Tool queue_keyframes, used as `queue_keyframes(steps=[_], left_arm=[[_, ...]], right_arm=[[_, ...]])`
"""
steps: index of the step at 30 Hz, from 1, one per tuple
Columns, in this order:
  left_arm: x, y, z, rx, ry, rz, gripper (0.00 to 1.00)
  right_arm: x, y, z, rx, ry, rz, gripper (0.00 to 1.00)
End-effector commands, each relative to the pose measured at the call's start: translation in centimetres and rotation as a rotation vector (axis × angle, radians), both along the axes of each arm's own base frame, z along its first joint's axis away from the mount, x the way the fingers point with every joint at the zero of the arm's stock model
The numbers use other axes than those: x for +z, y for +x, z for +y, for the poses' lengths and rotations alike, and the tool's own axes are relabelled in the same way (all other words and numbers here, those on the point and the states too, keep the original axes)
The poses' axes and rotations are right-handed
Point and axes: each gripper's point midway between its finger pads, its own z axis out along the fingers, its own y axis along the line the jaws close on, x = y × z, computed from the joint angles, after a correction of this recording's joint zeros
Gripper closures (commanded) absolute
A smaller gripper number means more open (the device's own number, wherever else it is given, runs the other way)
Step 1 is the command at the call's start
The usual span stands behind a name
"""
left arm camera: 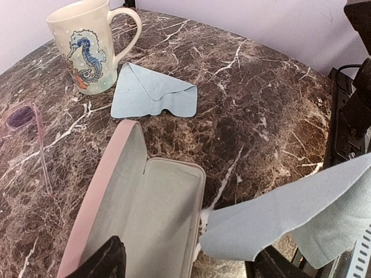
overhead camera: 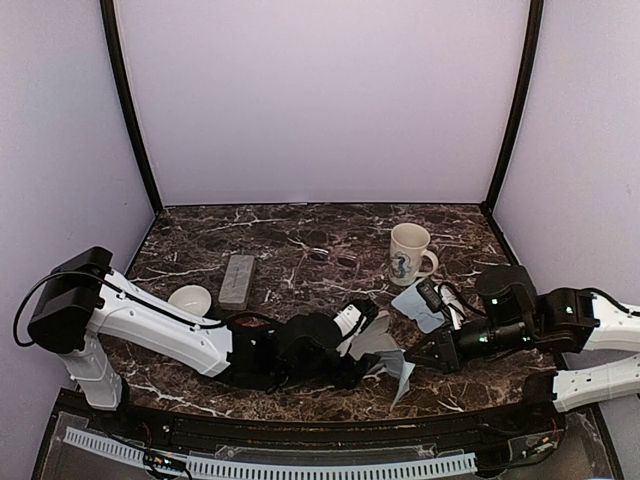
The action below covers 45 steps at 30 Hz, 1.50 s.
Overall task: Organize the sunglasses
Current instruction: Pick up the glasses cleaning cloth from the center of the board.
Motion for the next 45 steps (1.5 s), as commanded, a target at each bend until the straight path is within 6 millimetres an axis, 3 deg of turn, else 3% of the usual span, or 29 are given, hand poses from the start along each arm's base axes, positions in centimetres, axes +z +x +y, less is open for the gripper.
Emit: queue_keyframes(steps=[1, 12, 31, 45], left_arm=[[1.3, -0.2, 0.5, -0.005, -0.029, 0.015, 0.30], [1.6, -0.7, -0.1, -0.056, -0.036, 0.008, 0.50], [1.2, -0.9, 0.0, -0.071, -0.011, 0.005, 0.62], [1.4, -1.2, -0.7, -0.108, -0.011, 0.001, 0.78]], right_arm=[[0.0, 0.1, 0.1, -0.001, 0.012, 0.003, 1.00], [0.1, 0.2, 0.1, 0.000, 0.014, 0.000, 1.00], [0.2, 0.2, 0.1, 0.000, 0.015, 0.000, 1.00], [0.1, 0.3, 0.1, -0.002, 0.014, 0.000, 1.00]])
